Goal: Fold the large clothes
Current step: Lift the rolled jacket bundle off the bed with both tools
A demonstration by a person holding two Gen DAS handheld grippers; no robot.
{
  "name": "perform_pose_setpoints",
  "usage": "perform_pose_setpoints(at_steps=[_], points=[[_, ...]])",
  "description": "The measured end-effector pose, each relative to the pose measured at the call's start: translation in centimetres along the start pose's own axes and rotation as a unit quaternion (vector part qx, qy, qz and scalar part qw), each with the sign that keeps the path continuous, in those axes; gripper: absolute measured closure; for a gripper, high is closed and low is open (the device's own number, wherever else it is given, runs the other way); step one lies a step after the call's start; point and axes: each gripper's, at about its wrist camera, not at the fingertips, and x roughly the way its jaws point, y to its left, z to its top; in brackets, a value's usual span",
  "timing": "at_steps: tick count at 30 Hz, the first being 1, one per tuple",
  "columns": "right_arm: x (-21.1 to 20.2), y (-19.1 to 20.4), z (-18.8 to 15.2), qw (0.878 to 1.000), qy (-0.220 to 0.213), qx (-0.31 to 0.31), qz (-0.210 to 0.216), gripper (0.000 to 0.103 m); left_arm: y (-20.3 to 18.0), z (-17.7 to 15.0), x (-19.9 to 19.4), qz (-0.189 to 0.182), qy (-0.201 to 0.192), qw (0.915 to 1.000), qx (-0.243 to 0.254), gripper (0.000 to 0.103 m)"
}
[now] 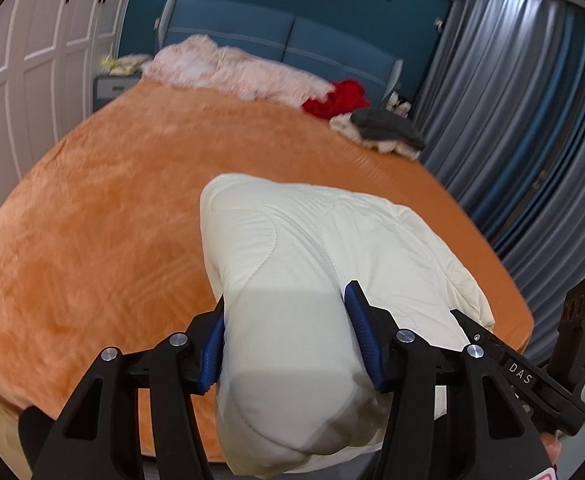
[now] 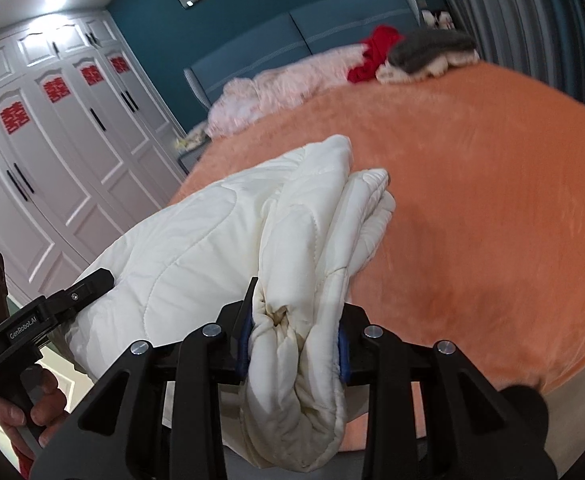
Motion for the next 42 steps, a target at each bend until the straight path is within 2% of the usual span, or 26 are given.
perform_pose_setpoints(at_steps=[7,14,20,28,32,36,42], points=[[-4.1,3.4,3.3,0.997,-0.062,-0.042,0.014,0.073,-1.0,2.8,-4.6,-0.026,-0.069,0.9970,0.021,0.051],[-7.9,7.7,6.9,0.986,-0.130,-0.095,0.030,0.073,-2.0,5.9,-9.9,-0.042,-0.154,0.9855,0.059,0.051],[-11.0,12.0,9.8,0.970,-0.189,-0.144,0.045,0.073,-1.4,9.0,-14.0,-0.056,-0.217,0.9721,0.071,0.052],[-12.6,17.1,13.3,0.946,-0.251,-0.191,0.075,0.073,0.0,12.3,-18.4,-0.054,-0.309,0.9450,0.093,0.052],[-11.5,19.0,14.5,0.934,-0.274,-0.210,0.090,0.073,1.8,13.6,-18.2,-0.059,-0.338,0.9349,0.092,0.052],[-8.6,19.7,15.5,0.928,-0.282,-0.217,0.111,0.073,4.4,14.6,-15.8,-0.067,-0.343,0.9335,0.079,0.052],[-0.3,19.2,16.2,0.937,-0.248,-0.218,0.111,0.073,8.3,15.6,-9.2,-0.048,-0.346,0.9334,0.080,0.052]])
